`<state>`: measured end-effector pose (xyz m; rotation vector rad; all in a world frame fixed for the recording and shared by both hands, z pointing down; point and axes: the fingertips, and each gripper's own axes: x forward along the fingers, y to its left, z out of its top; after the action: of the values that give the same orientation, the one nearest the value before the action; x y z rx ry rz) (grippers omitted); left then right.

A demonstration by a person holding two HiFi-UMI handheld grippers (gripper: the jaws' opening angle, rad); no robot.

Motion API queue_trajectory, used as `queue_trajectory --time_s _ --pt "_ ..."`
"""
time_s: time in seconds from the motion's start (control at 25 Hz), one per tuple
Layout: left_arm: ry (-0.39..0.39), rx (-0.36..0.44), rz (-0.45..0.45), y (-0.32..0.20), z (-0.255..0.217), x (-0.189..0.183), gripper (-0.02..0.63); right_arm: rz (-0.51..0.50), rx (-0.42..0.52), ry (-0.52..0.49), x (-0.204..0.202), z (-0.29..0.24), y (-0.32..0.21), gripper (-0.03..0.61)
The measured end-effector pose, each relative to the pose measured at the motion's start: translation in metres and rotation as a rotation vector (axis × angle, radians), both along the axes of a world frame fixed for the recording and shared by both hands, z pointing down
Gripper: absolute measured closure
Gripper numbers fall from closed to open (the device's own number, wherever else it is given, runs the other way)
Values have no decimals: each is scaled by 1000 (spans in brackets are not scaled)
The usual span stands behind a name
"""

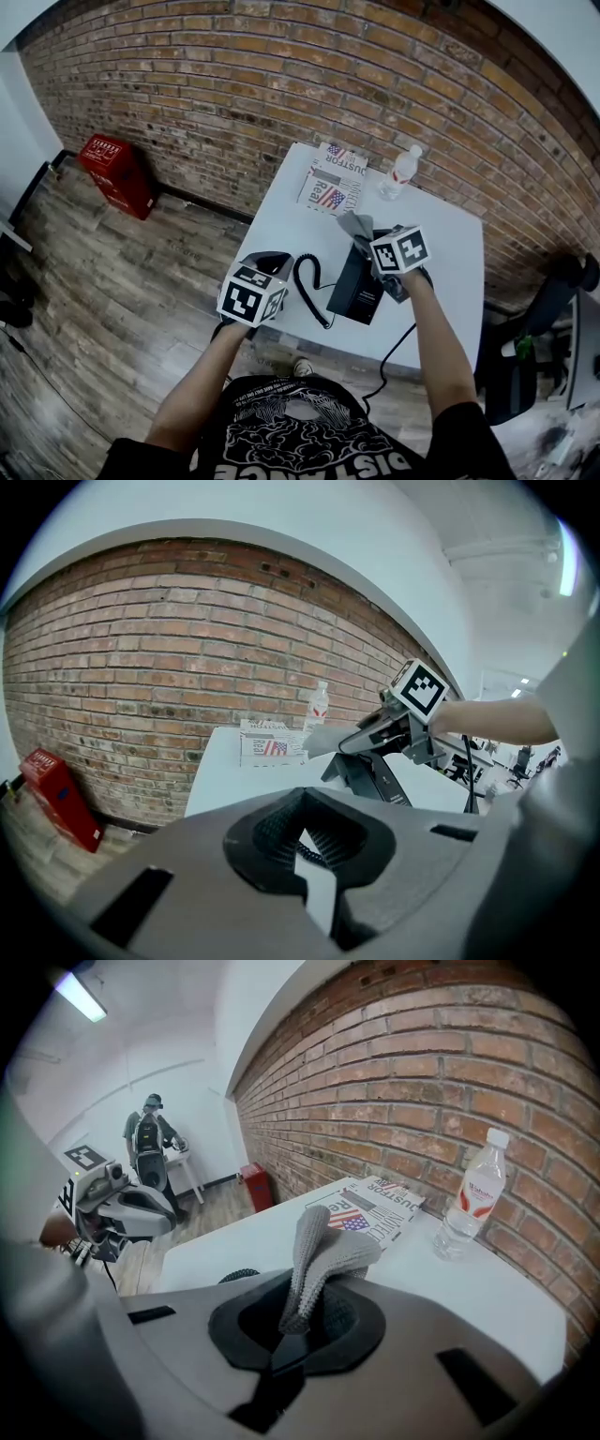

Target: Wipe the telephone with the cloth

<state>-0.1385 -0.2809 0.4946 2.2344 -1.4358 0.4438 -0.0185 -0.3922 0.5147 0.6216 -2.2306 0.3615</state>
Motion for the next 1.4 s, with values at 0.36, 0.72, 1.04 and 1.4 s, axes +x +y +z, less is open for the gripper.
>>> queue_trajectory --time_s 0.36,0.72,1.04,1.4 --pt "-2 6 -16 10 -2 -18 607 6 4 4 -17 5 7 566" --pt "-4 -3 6 22 -1 -19 607 8 6 12 -19 13 27 568" --pt "8 -6 26 32 0 -13 607 30 -13 9 -17 22 50 567" --pt "22 -23 42 47 8 -11 607 40 -35 21 -17 34 73 566"
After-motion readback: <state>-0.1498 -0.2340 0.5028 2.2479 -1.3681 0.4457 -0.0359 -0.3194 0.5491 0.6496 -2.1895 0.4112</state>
